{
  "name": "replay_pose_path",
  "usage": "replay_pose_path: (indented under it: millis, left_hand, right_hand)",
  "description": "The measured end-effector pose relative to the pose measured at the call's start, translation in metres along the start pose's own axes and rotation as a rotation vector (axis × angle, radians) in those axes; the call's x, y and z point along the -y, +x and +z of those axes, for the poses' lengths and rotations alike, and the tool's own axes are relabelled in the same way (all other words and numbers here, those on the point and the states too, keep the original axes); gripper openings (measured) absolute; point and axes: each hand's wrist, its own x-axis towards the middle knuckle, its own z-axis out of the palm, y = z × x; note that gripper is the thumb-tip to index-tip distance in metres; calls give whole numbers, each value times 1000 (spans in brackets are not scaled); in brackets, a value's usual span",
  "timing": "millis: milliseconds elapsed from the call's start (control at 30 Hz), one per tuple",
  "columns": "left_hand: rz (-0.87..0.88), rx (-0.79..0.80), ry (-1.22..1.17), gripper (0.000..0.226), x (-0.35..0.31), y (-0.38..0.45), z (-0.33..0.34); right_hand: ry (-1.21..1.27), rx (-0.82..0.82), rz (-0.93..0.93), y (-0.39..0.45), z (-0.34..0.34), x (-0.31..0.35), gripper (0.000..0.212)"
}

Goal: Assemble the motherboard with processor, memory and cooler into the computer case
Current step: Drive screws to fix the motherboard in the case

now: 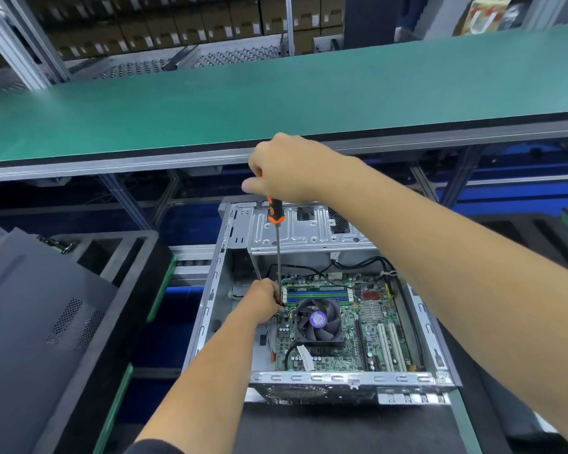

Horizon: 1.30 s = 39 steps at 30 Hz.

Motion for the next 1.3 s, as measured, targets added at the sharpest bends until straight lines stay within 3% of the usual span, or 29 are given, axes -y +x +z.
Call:
replay_pose_path:
  millis: [167, 233, 367, 533, 633, 767, 833, 967, 1033, 1167, 1300]
  left_hand:
    - [0, -4, 37, 34, 0, 2, 1]
    - [-1, 4, 46, 29, 1, 4, 2]
    - [-11, 24, 51, 22, 1, 8, 3]
    - [-24, 42, 98, 31, -1, 8, 2]
    - [-21, 33, 108, 37, -1, 6, 1]
    - [-15, 43, 101, 32, -1, 6, 1]
    - [-8, 39, 102, 31, -1, 6, 2]
    - [10, 20, 95, 32, 3, 8, 4]
    - [23, 19, 77, 30, 4, 10, 6]
    - [29, 17, 64, 28, 6, 10, 7]
    - [36, 19, 69, 28, 5, 9, 7]
  right_hand:
    - [289, 244, -54, -7, -15, -7, 18]
    - [247, 147, -84, -6, -10, -6, 6]
    - [52, -21, 27, -3, 4, -2, 34]
    - [305, 181, -26, -7, -7, -6, 12]
    - [268, 128, -95, -9, -10, -4, 2]
    - [52, -28, 9, -6, 0, 0, 37]
    - [57, 2, 14, -6, 0, 0, 34]
    - [312, 217, -50, -12, -14, -9, 14]
    - [301, 153, -97, -13, -13, -10, 6]
    - [80, -33, -4, -9, 1, -5, 38]
    - [244, 139, -20, -11, -5, -7, 24]
